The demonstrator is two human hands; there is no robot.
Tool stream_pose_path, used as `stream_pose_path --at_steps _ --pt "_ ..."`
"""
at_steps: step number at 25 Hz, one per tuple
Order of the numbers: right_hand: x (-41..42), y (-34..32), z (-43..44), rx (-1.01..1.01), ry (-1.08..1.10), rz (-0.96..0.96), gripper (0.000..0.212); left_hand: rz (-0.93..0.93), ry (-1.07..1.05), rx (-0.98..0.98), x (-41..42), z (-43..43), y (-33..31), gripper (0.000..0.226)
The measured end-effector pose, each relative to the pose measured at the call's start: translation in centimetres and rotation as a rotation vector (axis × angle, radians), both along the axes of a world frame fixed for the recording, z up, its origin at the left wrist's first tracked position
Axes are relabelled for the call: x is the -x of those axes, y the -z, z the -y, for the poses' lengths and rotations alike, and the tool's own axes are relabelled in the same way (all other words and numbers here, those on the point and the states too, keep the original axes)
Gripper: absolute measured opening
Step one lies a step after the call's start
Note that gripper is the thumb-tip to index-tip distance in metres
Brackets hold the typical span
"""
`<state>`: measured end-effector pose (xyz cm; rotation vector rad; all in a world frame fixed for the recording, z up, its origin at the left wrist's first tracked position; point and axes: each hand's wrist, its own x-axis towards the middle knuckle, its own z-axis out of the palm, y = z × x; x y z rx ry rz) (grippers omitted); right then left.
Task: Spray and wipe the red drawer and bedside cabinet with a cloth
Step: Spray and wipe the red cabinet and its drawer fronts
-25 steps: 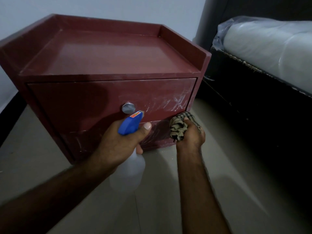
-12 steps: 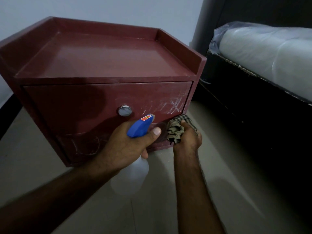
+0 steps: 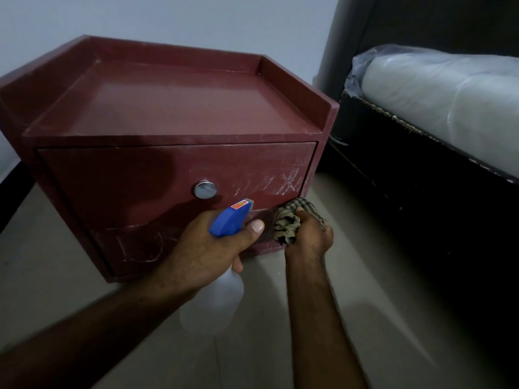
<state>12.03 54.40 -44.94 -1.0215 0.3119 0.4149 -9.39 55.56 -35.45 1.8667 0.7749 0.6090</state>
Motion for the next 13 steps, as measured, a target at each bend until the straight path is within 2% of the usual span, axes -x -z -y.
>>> stream_pose_path --at_steps 6,9,11,13 --pt "-0.3 -1.1 -0.7 -0.026 0.024 0.064 0.062 0.0 0.007 0.058 0.6 -0.1 0.5 0.062" --pt "-0.1 -0.6 -0.5 0.076 0.005 0.022 0.057 0.005 0.017 0.057 0.8 -0.2 0.5 0.067" --pt "-0.1 -0.9 -0.7 0.094 -0.01 0.015 0.056 0.002 0.009 0.055 0.9 -0.3 0.3 0.066" --pt "-0.4 -2.0 -1.0 0.043 -0.006 0.041 0.061 0.006 -0.005 0.072 1.0 -0.3 0.0 0.054"
